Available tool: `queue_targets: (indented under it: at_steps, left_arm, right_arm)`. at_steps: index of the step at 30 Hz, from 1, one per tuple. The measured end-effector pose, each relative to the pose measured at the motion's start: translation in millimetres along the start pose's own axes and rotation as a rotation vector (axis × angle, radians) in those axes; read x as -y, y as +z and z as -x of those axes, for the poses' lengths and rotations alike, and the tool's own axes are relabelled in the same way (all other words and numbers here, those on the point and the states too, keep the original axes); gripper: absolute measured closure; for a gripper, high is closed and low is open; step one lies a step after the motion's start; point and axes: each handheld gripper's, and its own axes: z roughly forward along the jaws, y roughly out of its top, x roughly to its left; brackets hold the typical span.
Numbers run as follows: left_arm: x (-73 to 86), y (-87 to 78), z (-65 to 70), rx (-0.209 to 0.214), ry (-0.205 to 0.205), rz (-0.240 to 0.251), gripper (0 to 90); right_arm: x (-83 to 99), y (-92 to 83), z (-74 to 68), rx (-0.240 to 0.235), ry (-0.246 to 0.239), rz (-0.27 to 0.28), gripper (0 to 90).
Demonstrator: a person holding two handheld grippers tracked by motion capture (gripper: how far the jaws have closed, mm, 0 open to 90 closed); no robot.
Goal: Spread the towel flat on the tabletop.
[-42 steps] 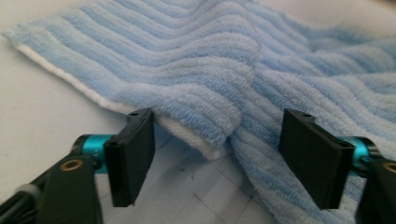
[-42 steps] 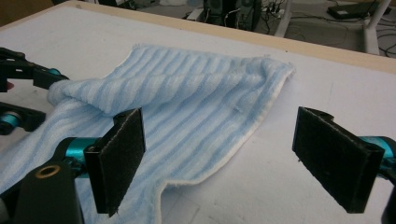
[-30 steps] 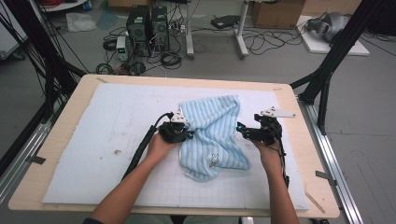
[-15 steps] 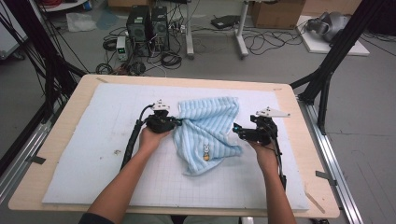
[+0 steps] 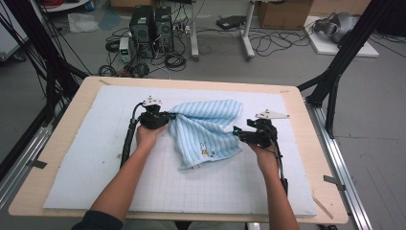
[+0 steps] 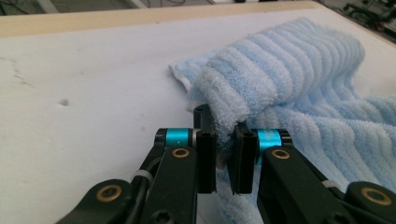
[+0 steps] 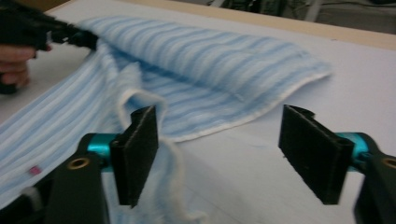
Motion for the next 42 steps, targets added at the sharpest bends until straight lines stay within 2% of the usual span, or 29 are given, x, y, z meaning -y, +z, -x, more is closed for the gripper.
queue_targets:
  at_steps: [4,5,7,10,12,13,14,16,18,21,24,26,28,29,30,32,36,38,40,42]
  left_arm:
    - [1.5,1.1,-2.0,-0.005,-0.005,-0.006,82.7]
    - [2.2,1.5,-2.8,-0.007,-0.004,-0.013,82.3]
    - [3.0,2.1,-3.6,-0.008,-0.019,-0.014,77.0]
    - [2.2,0.5,-3.9,-0.022,-0.053,-0.011,54.8]
    - [0.9,-1.9,-3.8,-0.021,-0.057,-0.002,50.0]
    - [0.2,-2.9,-3.7,-0.018,-0.060,0.001,47.1]
    - [-0.4,-3.9,-3.5,-0.011,-0.059,0.005,45.6]
    - [-1.5,-5.6,-2.4,-0.005,-0.051,0.005,43.8]
    - [-2.3,-7.3,-0.9,0.005,-0.043,0.005,41.5]
    - [-1.2,-9.0,0.2,0.016,-0.033,-0.003,38.9]
    - [0.8,-10.1,-0.3,0.018,-0.027,-0.019,37.9]
    - [0.9,-11.8,-1.4,0.019,-0.031,-0.016,37.5]
    - [1.0,-14.2,-1.6,0.025,-0.031,-0.012,37.5]
    - [1.5,-15.3,-1.3,0.028,-0.028,-0.010,37.5]
    - [2.0,-16.2,-1.1,0.031,-0.024,-0.010,37.5]
    - [3.1,-16.8,0.0,0.040,-0.021,-0.008,37.5]
    - [3.9,-15.2,3.7,0.053,-0.004,-0.012,37.6]
    - [3.9,-14.1,5.8,0.057,0.002,-0.012,37.9]
    - [4.0,-13.6,6.4,0.058,0.006,-0.013,38.3]
    - [4.6,-13.0,5.7,0.052,0.004,-0.013,38.2]
  right_arm:
    - [0.0,21.5,-16.2,-0.064,-0.057,-0.041,39.0]
    - [0.3,26.4,-19.5,-0.064,-0.066,-0.058,40.9]
    - [2.5,40.3,-24.3,-0.041,-0.112,-0.113,50.6]
    - [8.6,54.7,-19.6,0.013,-0.129,-0.209,81.2]
    - [12.2,55.6,-13.8,0.067,-0.137,-0.264,84.4]
    - [13.4,53.2,-9.6,0.062,-0.115,-0.263,85.0]
    - [13.6,49.7,-6.7,0.074,-0.107,-0.273,85.1]
    - [14.3,40.7,-5.6,0.113,-0.130,-0.302,85.1]
    - [17.2,31.0,-6.3,0.114,-0.145,-0.315,85.0]
    - [26.0,16.5,-6.6,0.144,-0.174,-0.325,84.8]
    - [30.5,6.5,0.3,0.156,-0.132,-0.310,79.1]
    - [28.6,1.3,3.7,0.113,-0.096,-0.265,61.5]
    - [23.5,-5.3,4.2,0.064,-0.057,-0.164,54.9]
    - [19.7,-7.5,4.0,0.057,-0.057,-0.115,50.5]
    - [15.6,-8.1,3.7,0.045,-0.050,-0.075,50.9]
    - [6.2,-2.9,4.6,0.042,-0.060,-0.053,51.2]
    - [-8.9,23.2,11.7,0.081,-0.075,-0.066,55.8]
    - [-12.9,38.9,14.7,0.065,-0.071,-0.093,56.9]
    - [-15.6,55.2,14.6,0.046,-0.101,-0.144,56.6]
    - [-20.3,71.7,11.2,0.028,-0.131,-0.168,51.3]
